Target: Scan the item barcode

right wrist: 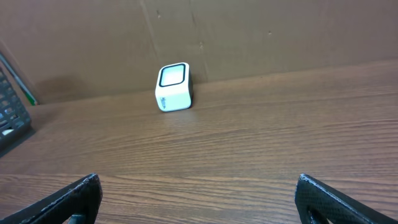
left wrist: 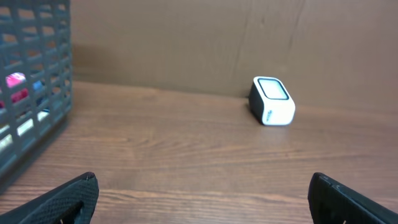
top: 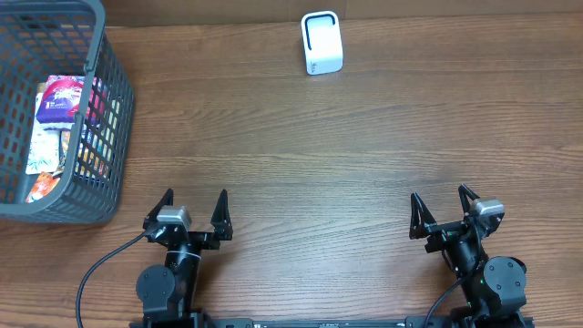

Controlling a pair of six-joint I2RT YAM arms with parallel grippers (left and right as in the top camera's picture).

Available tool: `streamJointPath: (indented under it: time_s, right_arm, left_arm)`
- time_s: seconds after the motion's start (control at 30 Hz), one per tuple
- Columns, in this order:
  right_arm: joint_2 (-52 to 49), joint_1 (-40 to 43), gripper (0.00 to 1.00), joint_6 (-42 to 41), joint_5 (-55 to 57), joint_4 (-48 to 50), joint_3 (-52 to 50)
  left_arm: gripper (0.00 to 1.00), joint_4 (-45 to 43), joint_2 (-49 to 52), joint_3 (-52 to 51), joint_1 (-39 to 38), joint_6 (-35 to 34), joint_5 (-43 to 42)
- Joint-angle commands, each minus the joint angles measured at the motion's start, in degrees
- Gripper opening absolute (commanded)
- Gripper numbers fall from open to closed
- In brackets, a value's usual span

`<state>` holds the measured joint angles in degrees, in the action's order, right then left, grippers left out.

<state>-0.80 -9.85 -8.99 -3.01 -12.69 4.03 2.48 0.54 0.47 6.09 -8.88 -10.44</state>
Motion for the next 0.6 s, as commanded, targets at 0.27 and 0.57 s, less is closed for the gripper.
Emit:
streamJointPath:
  time_s: [0.27, 0.57]
  right_arm:
    - [0.6, -0.2, 1.00, -0.2, 0.4, 0.3, -0.3]
    - [0.6, -0.2, 1.00, -3.1, 0.4, -1.9, 0.6]
  left_arm:
    - [1.00, 5.2, 1.2, 7.0, -0.1, 1.2, -2.2]
    - [1.00, 21.0, 23.1, 33.6, -0.1, 4.3, 1.6]
